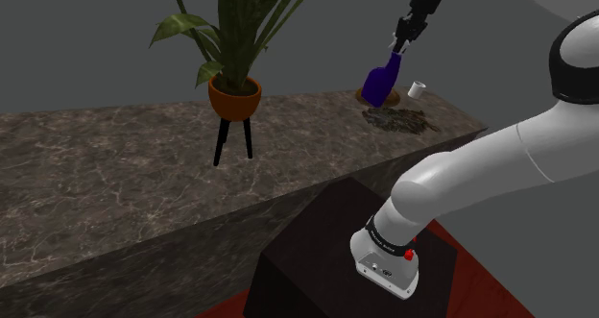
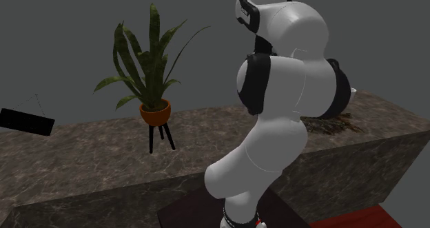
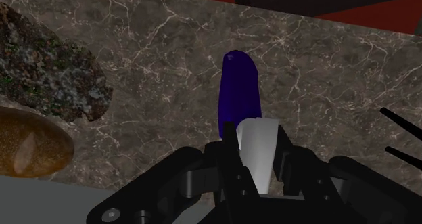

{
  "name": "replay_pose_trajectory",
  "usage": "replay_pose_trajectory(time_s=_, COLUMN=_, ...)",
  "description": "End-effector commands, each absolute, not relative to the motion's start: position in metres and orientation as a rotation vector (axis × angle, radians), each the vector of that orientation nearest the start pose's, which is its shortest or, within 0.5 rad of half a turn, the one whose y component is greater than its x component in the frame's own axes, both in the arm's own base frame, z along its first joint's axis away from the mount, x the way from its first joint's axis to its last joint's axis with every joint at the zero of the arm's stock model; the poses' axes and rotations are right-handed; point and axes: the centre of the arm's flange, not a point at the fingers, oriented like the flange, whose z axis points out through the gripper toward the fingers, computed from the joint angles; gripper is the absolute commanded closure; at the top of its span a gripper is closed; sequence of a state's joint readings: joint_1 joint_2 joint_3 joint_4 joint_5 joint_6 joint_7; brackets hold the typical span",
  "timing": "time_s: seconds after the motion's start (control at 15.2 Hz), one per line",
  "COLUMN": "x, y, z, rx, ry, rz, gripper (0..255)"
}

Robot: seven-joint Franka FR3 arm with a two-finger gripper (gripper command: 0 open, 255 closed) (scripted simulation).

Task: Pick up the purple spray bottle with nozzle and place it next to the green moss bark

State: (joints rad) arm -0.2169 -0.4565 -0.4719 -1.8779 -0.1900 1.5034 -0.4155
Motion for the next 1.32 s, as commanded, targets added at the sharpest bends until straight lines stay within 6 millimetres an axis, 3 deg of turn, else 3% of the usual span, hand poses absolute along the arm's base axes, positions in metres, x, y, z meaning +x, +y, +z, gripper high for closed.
replay_pose_trajectory(time_s=0.0, x=0.264, y=-0.340, z=0.658, rx=-3.124, ry=0.391, rz=-0.060, gripper=255)
replay_pose_trajectory(time_s=1.25, x=0.137, y=-0.538, z=0.572, rx=-3.124, ry=0.391, rz=-0.060, gripper=255)
